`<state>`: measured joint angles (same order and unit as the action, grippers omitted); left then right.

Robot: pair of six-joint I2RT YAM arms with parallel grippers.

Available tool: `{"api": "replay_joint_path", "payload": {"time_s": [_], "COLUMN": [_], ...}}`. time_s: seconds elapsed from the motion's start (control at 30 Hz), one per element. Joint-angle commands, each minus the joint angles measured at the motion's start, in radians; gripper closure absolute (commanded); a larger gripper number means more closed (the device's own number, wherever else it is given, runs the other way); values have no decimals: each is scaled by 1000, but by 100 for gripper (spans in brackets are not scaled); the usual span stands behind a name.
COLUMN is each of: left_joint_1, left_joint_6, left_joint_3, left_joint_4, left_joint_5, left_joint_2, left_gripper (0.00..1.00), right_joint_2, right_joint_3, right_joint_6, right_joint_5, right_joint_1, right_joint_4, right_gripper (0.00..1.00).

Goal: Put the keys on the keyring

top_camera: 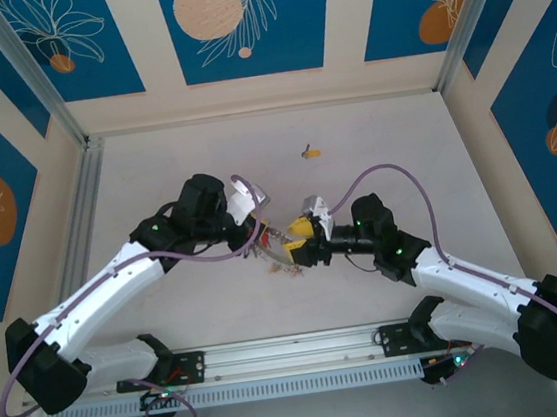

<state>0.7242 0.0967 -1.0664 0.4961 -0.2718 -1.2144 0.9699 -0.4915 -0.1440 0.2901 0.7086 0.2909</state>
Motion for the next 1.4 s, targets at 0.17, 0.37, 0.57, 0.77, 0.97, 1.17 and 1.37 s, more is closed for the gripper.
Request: {"api": "replay_joint_path", "payload": {"time_s": [0.17,0.37,0.57,0.77,0.97,1.17,1.37], "left_joint_1": [-64,-73,-73,-74,-71,-74,-100], "left_joint_6": [-18,5,-20,-76,-96,-126,-185], "left_joint_3": [28,-73,-119,-40,21,67,130], "left_joint_4": [-54,-78,-84,-125,-102,-132,-243], "left_joint_5": [-58,-79,-76,-70,-17,-26,-121], "left_joint_2": [-181,-408,-538,-532,-425,-359,-312], "left_gripper": [100,100,100,100,69,56,54], "right_joint_2": [-141,-128,-135,-84,-45,-90,28], "right_joint_3": [101,156,186,179,170,132,33], "right_joint_6": [-123,-243,-256,-251,-281,-265,-282], "right_joint_5": [-119,-152,-85,-74,-42,-141,-264], "right_joint_1": [-75,-250,-343,-362,-368,-256,-128], "right_joint_4": [-77,-106,-67,-30,-104,-256,-425], "right_gripper": [33,32,32,32,33,37,42]}}
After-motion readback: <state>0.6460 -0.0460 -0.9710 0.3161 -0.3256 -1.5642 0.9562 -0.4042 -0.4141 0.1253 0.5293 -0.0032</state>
